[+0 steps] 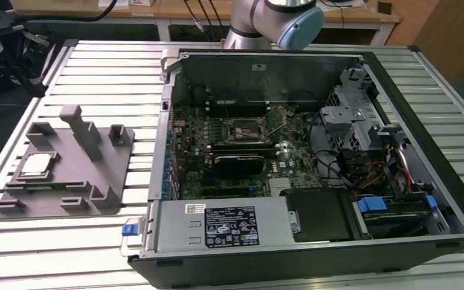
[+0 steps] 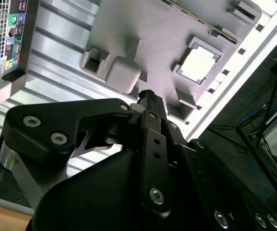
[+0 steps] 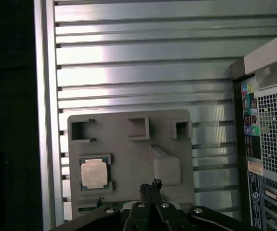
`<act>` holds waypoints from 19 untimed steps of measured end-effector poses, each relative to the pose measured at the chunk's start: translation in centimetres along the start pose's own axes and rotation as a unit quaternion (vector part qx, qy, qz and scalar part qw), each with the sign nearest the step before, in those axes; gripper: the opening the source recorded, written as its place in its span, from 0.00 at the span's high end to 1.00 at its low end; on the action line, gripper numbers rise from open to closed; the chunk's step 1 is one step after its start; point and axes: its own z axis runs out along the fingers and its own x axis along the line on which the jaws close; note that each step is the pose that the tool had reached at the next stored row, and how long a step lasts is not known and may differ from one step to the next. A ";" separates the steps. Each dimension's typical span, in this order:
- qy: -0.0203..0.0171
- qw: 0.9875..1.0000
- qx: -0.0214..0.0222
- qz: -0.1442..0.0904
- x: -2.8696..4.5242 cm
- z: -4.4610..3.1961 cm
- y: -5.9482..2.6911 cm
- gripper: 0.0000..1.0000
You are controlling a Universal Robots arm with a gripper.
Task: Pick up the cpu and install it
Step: 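Reach for the cpu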
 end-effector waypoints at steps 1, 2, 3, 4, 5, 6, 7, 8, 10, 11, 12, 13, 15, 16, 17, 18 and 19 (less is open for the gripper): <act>0.000 1.000 0.000 0.000 0.12 0.08 -0.01 0.89; 0.000 1.000 0.000 0.000 0.24 0.17 -0.03 0.89; 0.000 1.000 0.000 0.000 0.37 0.26 -0.04 0.89; 0.000 1.000 0.000 0.000 0.49 0.34 -0.05 0.89; 0.000 1.000 0.000 0.000 0.60 0.43 -0.06 0.89; 0.000 1.000 0.000 0.000 0.70 0.51 -0.08 0.89; 0.000 1.000 0.000 0.000 0.80 0.60 -0.09 0.89; 0.000 1.000 0.000 0.000 0.89 0.69 -0.10 0.89; 0.000 1.000 0.000 0.000 1.03 0.86 -0.13 0.89; 0.000 1.000 0.000 0.000 1.10 0.95 -0.15 0.89; 0.000 1.000 0.000 0.000 1.16 1.04 -0.17 0.89; 0.000 1.000 0.000 0.000 1.23 1.12 -0.19 0.89; 0.000 1.000 0.000 0.000 1.35 1.30 -0.23 0.89; 0.000 1.000 0.000 0.000 1.41 1.39 -0.25 0.89; 0.000 1.000 0.000 0.000 1.48 1.49 -0.28 0.89; 0.000 1.000 0.000 0.000 1.55 1.58 -0.30 0.89; 0.000 1.000 0.000 0.000 1.61 1.67 -0.33 0.89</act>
